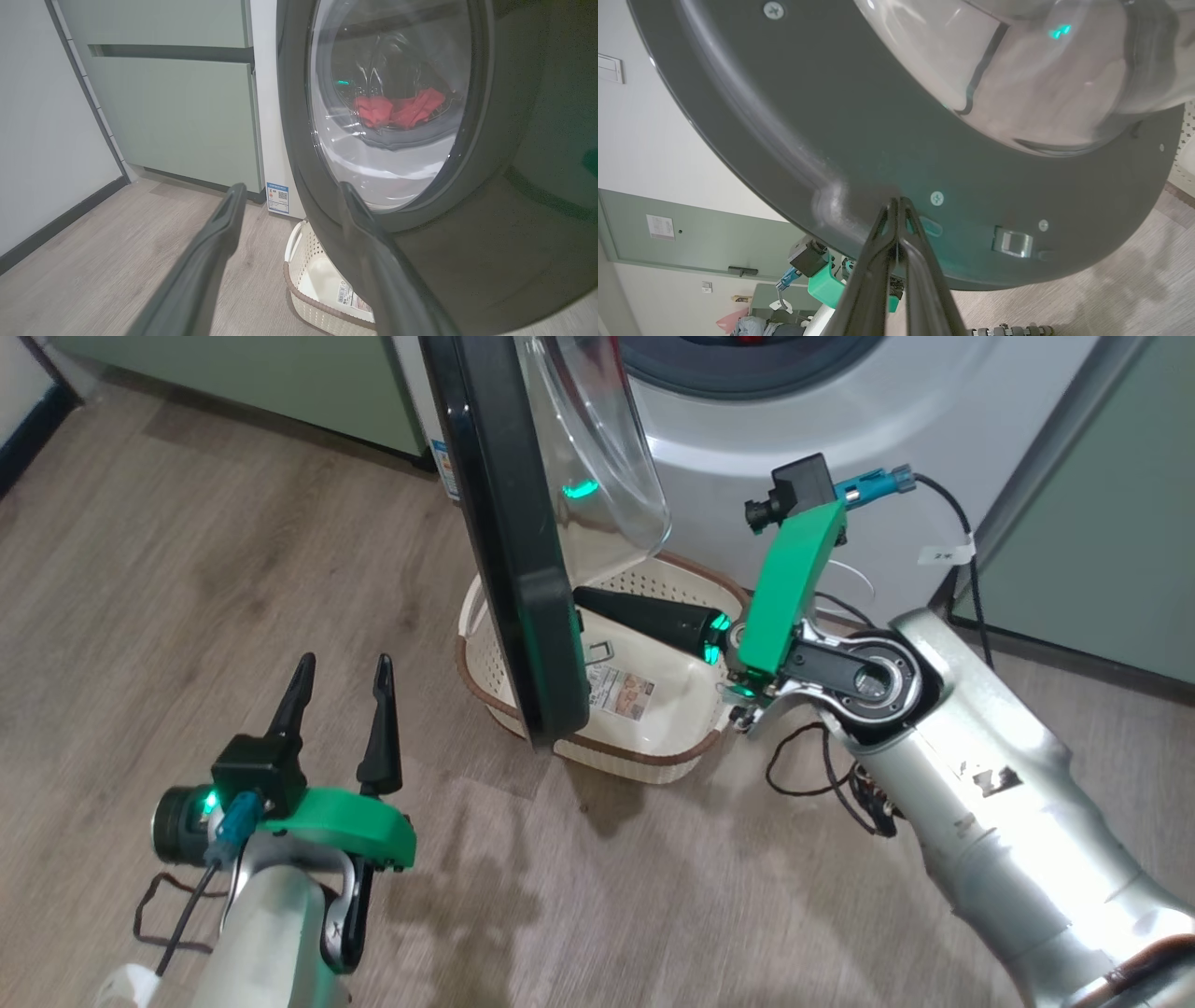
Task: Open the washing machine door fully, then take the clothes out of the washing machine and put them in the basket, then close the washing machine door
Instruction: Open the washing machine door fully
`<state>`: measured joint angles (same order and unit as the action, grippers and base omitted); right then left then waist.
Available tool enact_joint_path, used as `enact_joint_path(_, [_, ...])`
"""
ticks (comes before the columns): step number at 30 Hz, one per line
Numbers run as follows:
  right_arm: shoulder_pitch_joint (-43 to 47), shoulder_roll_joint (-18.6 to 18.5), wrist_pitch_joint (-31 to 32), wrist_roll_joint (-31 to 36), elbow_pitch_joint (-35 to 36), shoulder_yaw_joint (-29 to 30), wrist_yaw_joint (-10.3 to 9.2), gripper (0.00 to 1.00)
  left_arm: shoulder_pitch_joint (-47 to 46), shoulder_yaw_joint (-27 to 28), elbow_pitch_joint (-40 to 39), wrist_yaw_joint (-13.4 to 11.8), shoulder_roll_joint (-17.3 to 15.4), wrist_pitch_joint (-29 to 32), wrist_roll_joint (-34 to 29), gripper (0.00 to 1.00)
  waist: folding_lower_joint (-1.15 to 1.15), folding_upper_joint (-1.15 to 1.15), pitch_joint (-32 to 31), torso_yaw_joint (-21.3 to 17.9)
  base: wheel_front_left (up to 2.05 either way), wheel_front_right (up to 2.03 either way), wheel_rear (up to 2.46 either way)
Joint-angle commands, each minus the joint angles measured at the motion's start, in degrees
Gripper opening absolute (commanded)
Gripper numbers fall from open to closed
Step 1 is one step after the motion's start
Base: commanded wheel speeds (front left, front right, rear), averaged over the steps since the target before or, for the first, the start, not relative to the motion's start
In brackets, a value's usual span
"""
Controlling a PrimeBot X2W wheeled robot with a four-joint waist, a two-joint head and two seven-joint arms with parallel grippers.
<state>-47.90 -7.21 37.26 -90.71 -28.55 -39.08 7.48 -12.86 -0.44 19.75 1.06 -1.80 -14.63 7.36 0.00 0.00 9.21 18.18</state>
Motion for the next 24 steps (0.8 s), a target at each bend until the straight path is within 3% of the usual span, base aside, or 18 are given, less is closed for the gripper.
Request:
enact_joint_path(1, [0.19, 2.04, -0.97, 0.23, 1.43, -0.01, 0.01, 0.00, -0.65, 1.95, -1.58, 0.03, -1.08, -0.37, 0.07, 1.00, 0.00, 0.00, -0.25, 0.42, 0.00, 0.00, 0.00])
enact_joint_path(14, [3.16, 2.30, -7.84, 1.65, 0.34, 1.33, 0.01, 0.01, 1.15, 4.34, -1.20, 0.85, -1.08, -0.37, -1.19, 1.00, 0.00, 0.00, -2.94, -1.11, 0.00, 0.00, 0.00])
enact_joint_path(16, [4.28, 1.72, -9.50, 1.92, 0.23, 1.64, 0.01, 0.55, 1.62, 5.34, -1.05, 1.18, -1.12, -0.37, -1.75, 1.00, 0.00, 0.00, -3.75, -2.12, 0.00, 0.00, 0.00])
enact_joint_path(17, [4.88, 1.37, -10.81, 2.21, 0.14, 1.91, 0.01, 1.00, 1.88, 5.88, -1.02, 1.38, -1.20, -0.37, -1.98, 1.00, 0.00, 0.00, -4.21, -2.68, 0.00, 0.00, 0.00])
enact_joint_path(24, [9.50, -1.80, -24.22, 5.73, 0.31, 3.33, 0.01, 1.00, 3.41, 8.86, -1.01, 2.65, -2.09, -0.37, -3.22, 1.00, 0.00, 0.00, -6.53, -6.23, 0.00, 0.00, 0.00])
